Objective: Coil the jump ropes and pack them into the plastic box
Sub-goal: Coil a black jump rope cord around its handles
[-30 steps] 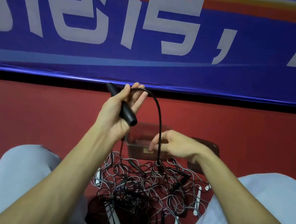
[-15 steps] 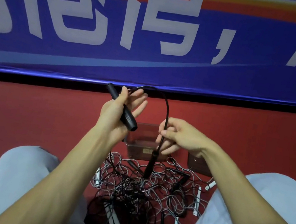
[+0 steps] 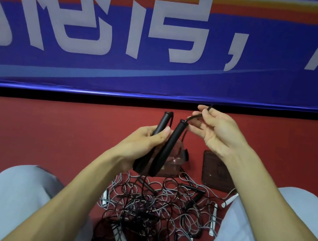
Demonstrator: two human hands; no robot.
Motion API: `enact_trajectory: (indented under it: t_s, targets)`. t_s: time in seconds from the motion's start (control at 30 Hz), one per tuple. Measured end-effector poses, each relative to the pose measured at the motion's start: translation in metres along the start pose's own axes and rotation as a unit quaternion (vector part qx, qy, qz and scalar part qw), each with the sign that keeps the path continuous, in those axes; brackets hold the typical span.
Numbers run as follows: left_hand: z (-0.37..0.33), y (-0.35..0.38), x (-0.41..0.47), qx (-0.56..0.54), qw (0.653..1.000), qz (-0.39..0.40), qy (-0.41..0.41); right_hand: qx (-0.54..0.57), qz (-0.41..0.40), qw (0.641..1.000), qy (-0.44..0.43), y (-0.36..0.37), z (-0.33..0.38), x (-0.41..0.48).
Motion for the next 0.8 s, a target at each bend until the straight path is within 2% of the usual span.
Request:
enact_trajectory:
  t_s: [0.13, 0.23, 0.33, 0.4, 0.43, 0.5, 0.57, 0.6, 0.67, 0.73, 0.8]
  targets:
    - [0.000, 0.007, -0.001, -0.004, 0.999, 0.053, 0.002, 0.091, -0.061, 0.994, 0.025, -0.004, -0.003, 0.001]
    - [0.003, 0.004, 0.002, 0.034, 0.999, 0.034, 0.006, 0.124, -0.098, 0.987, 0.029, -0.009, -0.003, 0.001]
    - [0.004, -0.002, 0.005, 0.119, 0.992, -0.015, 0.033, 0.043, -0.086, 0.995, 0.012, -0.010, 0.000, 0.000]
    - [0.002, -0.006, 0.007, 0.182, 0.980, -0.054, 0.067, -0.112, -0.076, 0.991, 0.005, -0.010, 0.000, -0.001]
    - [0.000, -0.010, 0.008, 0.227, 0.967, -0.079, 0.089, -0.216, -0.081, 0.973, -0.015, -0.012, 0.001, -0.002]
    - [-0.003, -0.017, 0.007, 0.333, 0.926, -0.127, 0.124, -0.409, -0.120, 0.899, -0.103, -0.016, 0.009, -0.003]
    - [-0.007, -0.021, 0.005, 0.440, 0.873, -0.154, 0.140, -0.495, -0.165, 0.826, -0.211, -0.014, 0.015, -0.004]
    - [-0.009, -0.022, 0.003, 0.491, 0.844, -0.159, 0.145, -0.491, -0.162, 0.820, -0.246, -0.011, 0.013, -0.004]
    - [-0.012, -0.018, 0.001, 0.562, 0.796, -0.156, 0.163, -0.458, -0.103, 0.843, -0.262, -0.002, 0.004, -0.001]
    - [-0.014, -0.013, -0.001, 0.590, 0.772, -0.145, 0.187, -0.466, -0.018, 0.858, -0.213, 0.007, -0.010, 0.005]
    - [-0.016, -0.011, -0.001, 0.598, 0.760, -0.149, 0.206, -0.500, 0.050, 0.855, -0.129, 0.009, -0.023, 0.006]
Point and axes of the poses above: each hand's wrist, its own x-axis towards the middle knuckle, its own y-axis out of the palm, z = x × y, the point moved 5 cm from there along x, towards the middle knuckle, and after that the axes turned 6 degrees about -z, right-handed, at the moved point
